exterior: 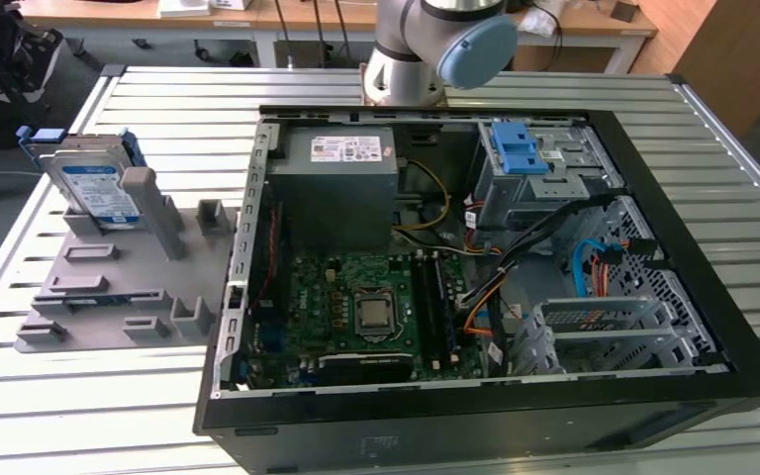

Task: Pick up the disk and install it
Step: 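Reach for the disk, then pick up the disk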

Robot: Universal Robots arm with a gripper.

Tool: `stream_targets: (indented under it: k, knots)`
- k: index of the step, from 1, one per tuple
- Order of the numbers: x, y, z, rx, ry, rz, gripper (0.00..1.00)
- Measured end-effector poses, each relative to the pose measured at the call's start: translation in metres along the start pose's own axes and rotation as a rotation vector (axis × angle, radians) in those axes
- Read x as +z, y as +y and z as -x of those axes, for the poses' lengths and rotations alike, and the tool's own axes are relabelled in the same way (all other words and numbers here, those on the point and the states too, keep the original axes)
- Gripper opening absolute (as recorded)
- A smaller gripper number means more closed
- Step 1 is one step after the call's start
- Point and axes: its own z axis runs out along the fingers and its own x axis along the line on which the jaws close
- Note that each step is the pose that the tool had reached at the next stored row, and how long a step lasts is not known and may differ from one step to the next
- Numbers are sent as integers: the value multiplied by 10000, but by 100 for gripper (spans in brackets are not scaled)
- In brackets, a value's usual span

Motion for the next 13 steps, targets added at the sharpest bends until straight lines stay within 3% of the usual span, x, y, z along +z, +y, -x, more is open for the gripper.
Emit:
stream_targets:
  k: [13]
  knots:
    - [0, 0, -6, 1, 0, 0, 11]
